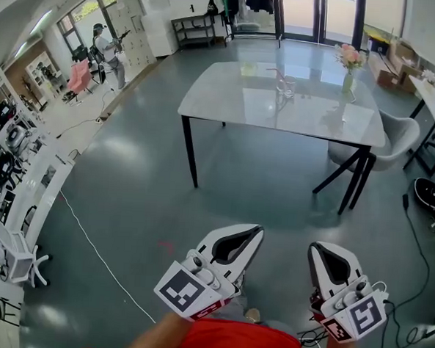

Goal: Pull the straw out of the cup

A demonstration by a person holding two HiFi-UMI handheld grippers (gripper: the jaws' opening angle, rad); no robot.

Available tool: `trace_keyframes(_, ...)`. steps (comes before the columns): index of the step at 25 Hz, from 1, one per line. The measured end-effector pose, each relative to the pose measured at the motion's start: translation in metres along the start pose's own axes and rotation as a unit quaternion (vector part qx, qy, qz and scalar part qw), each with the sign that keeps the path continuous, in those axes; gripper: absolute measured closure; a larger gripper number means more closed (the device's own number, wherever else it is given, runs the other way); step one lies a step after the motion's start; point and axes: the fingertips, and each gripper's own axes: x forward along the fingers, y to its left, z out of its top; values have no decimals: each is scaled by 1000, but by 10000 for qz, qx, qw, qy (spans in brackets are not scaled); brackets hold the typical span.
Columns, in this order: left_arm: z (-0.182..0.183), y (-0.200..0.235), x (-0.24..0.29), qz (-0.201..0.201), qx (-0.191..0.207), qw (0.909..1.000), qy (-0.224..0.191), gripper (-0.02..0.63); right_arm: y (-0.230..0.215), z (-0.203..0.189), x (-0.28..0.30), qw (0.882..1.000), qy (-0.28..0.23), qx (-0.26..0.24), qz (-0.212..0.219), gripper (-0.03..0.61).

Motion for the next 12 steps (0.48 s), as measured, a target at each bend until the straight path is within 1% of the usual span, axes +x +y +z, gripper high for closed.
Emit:
trace_keyframes(7,-1,43,30,12,33,9999,-128,601,-32,-3,31,9999,5,-86,-97,569)
trace_keyframes(12,5,90,59,-54,151,9997,-186,602,-62,5,76,9996,-21,-155,-220,569)
